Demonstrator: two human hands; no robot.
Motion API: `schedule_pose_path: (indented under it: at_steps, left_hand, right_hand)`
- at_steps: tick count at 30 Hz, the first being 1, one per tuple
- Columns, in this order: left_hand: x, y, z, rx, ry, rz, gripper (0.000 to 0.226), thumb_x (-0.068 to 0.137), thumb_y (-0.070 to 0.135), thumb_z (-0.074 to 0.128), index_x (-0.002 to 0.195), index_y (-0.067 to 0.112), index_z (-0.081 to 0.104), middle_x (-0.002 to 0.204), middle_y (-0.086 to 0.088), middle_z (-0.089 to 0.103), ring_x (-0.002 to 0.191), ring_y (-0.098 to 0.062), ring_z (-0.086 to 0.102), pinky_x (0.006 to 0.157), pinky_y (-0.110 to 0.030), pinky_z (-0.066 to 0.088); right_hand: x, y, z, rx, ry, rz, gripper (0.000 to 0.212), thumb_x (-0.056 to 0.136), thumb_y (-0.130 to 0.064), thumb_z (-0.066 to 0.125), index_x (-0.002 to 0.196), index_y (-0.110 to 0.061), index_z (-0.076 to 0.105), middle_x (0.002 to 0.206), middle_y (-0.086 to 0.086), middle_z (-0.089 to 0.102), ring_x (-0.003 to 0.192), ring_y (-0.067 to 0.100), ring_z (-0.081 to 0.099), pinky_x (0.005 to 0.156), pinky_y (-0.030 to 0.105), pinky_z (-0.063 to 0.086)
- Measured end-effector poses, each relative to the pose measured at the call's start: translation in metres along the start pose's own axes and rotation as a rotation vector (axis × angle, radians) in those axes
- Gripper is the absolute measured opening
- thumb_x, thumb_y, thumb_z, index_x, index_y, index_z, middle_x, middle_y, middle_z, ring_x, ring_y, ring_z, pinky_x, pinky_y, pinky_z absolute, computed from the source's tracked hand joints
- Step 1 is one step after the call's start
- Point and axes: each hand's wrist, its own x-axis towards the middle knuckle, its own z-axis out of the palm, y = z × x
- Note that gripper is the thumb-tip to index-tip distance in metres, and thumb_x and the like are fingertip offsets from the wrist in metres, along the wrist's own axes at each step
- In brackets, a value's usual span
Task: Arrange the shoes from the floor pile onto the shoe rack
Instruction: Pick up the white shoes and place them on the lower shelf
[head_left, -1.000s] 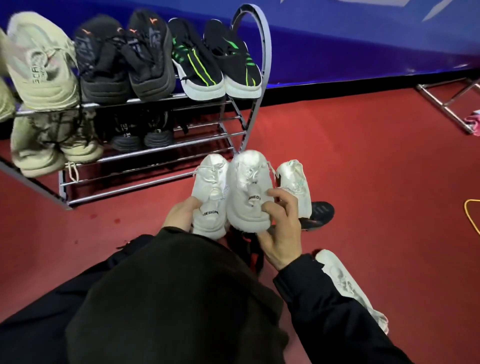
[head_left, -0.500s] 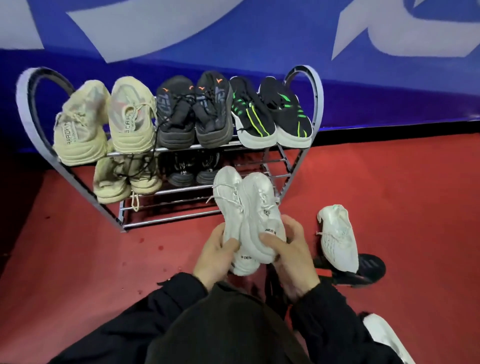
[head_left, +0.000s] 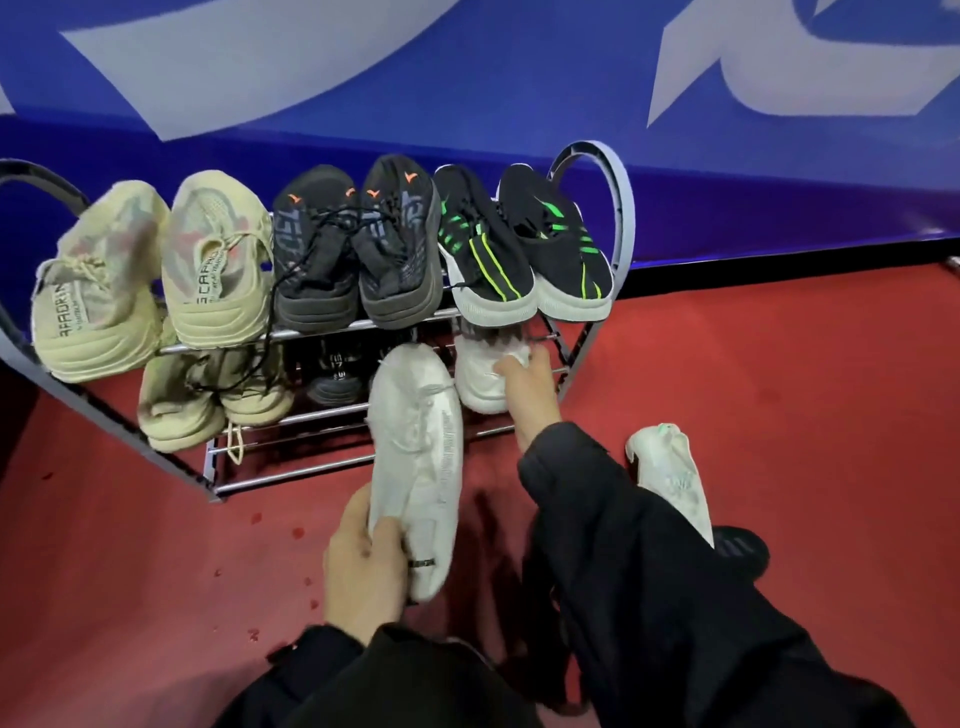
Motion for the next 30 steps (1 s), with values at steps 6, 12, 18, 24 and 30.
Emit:
schedule_pose_path:
  at_steps: [6, 12, 18, 24, 30]
  left_hand:
    - [0.008, 0.001, -0.012, -0.033, 0.184, 0.049, 0.047, 0.078, 0.04, 0.042, 0.121, 0.03, 0.058, 0.1, 0.014, 0.067, 0.091, -0.009, 0.061, 0.071, -0.025, 0.042]
    - [0.014, -0.003, -0.011, -0.041, 0.08, 0.08, 0.047, 0.08, 0.033, 0.043, 0.122, 0.021, 0.062, 0.1, 0.015, 0.07, 0.088, 0.004, 0.062, 0.07, -0.022, 0.043]
    - [0.022, 0.004, 0.003, -0.059, -0.16, 0.095, 0.04, 0.081, 0.023, 0.041, 0.114, 0.024, 0.065, 0.089, 0.02, 0.072, 0.077, -0.006, 0.063, 0.065, -0.02, 0.047]
    - [0.034, 0.03, 0.051, -0.138, -0.317, 0.099, 0.041, 0.088, 0.023, 0.04, 0.122, 0.03, 0.061, 0.112, 0.007, 0.072, 0.104, -0.018, 0.067, 0.093, -0.045, 0.054]
    - [0.063, 0.048, 0.089, 0.197, -0.534, 0.191, 0.055, 0.098, 0.056, 0.036, 0.145, 0.03, 0.046, 0.141, 0.01, 0.049, 0.136, -0.012, 0.045, 0.117, -0.041, 0.034]
  right_hand:
    - [0.043, 0.013, 0.06, -0.368, 0.008, 0.025, 0.036, 0.096, -0.022, 0.049, 0.115, 0.004, 0.065, 0.122, 0.021, 0.065, 0.113, 0.034, 0.058, 0.102, 0.039, 0.039]
    - [0.061, 0.032, 0.04, -1.116, -0.117, -0.193, 0.037, 0.102, -0.028, 0.037, 0.128, -0.019, 0.062, 0.129, 0.014, 0.06, 0.126, 0.04, 0.052, 0.112, 0.048, 0.03]
    - [0.001, 0.013, -0.007, -0.296, -0.03, -0.217, 0.032, 0.099, -0.046, 0.048, 0.116, -0.022, 0.062, 0.113, -0.008, 0.067, 0.115, 0.016, 0.061, 0.108, 0.041, 0.043]
    - [-0.12, 0.044, -0.062, -0.138, -0.254, -0.124, 0.036, 0.1, -0.051, 0.051, 0.132, -0.034, 0.054, 0.12, -0.006, 0.071, 0.108, 0.018, 0.069, 0.1, 0.046, 0.054]
    - [-0.086, 0.033, -0.07, 0.059, -0.071, -0.024, 0.028, 0.108, -0.026, 0.042, 0.134, -0.02, 0.052, 0.074, 0.009, 0.07, 0.044, 0.022, 0.055, 0.04, 0.026, 0.042]
